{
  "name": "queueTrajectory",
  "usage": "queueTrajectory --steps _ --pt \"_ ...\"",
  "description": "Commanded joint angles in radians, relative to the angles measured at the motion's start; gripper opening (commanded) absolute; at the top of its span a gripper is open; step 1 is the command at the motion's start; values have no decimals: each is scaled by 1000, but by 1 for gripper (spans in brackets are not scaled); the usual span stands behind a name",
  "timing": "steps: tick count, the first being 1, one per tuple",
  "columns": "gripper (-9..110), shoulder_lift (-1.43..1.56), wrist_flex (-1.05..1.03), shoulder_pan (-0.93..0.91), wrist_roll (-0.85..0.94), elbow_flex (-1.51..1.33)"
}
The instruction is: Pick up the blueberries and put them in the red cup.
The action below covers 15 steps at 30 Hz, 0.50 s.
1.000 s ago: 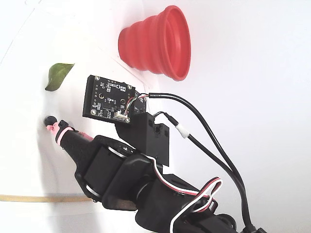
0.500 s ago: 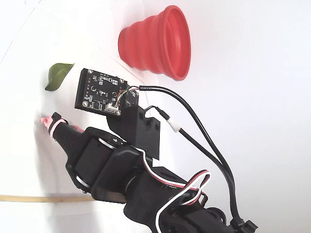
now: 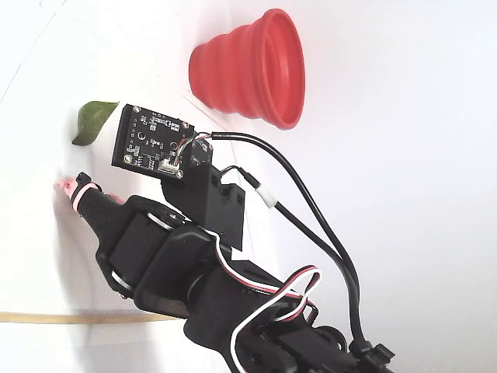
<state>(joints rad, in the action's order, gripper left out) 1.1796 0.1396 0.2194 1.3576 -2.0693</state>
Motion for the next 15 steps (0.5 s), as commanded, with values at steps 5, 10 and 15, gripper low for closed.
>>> queueTrajectory --steps 5,10,15 --pt "18 -8 49 8 -21 80" --pt "18 -25 58 11 -26 84" --pt "17 -37 61 15 -37 86"
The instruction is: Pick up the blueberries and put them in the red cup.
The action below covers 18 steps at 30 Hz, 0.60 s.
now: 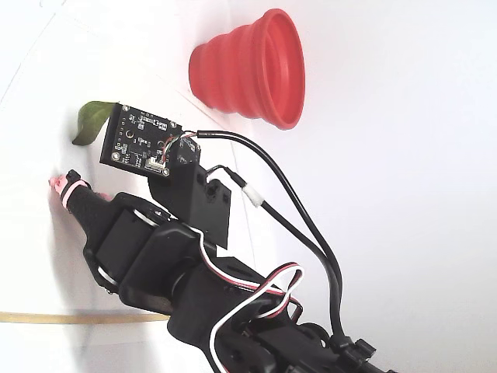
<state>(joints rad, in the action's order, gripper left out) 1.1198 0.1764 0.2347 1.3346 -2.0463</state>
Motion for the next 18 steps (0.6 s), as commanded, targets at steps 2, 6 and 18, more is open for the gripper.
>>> queueTrajectory --steps 2,6,18 --pt "17 15 28 5 -20 63" --pt "16 3 35 12 -32 63" --pt "12 0 40 9 -29 51"
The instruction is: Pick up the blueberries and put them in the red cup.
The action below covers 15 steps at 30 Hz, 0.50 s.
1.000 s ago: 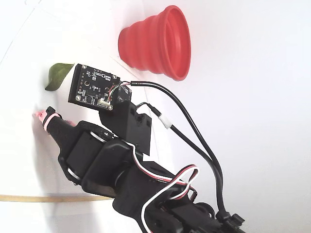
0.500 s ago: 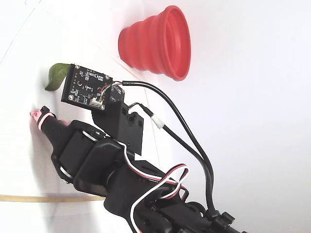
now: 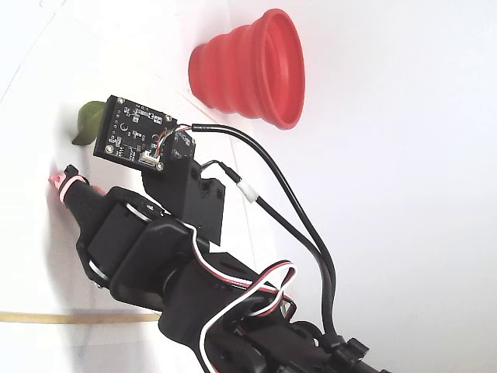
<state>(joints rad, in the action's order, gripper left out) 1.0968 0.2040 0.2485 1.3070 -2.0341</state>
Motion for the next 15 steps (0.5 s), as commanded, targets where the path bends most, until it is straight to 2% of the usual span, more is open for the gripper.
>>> queueTrajectory --steps 1,15 --pt "11 28 12 -5 0 34" --pt "11 153 3 -41 57 -40"
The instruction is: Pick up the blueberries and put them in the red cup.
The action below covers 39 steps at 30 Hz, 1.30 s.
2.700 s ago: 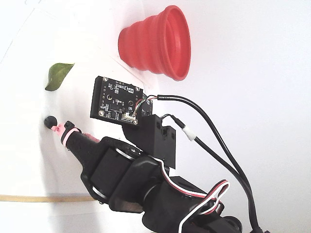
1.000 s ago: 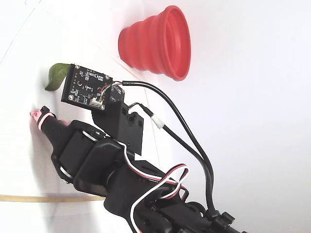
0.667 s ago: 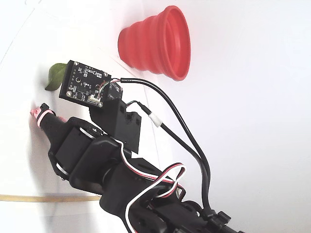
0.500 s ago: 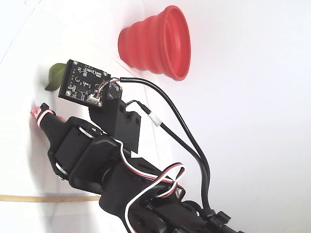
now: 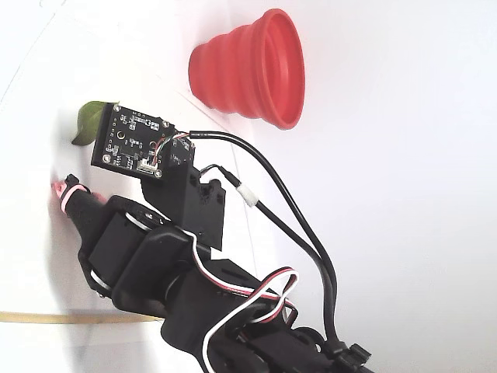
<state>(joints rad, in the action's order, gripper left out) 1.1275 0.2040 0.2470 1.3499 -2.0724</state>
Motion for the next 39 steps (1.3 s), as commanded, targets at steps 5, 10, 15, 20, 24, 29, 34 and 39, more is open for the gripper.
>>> queueTrajectory --steps 5,10,15,20,24,29,34,39 --pt "11 178 0 -63 41 -28" --pt "11 221 -9 -92 78 -46" --pt "11 267 -15 -117 106 -61" --pt "11 299 -20 -146 130 -64" --pt "11 318 -20 -169 149 -64" --pt "11 342 -20 -196 169 -57" --pt "11 362 -20 -227 192 -48" --pt "12 367 -20 -255 201 -25"
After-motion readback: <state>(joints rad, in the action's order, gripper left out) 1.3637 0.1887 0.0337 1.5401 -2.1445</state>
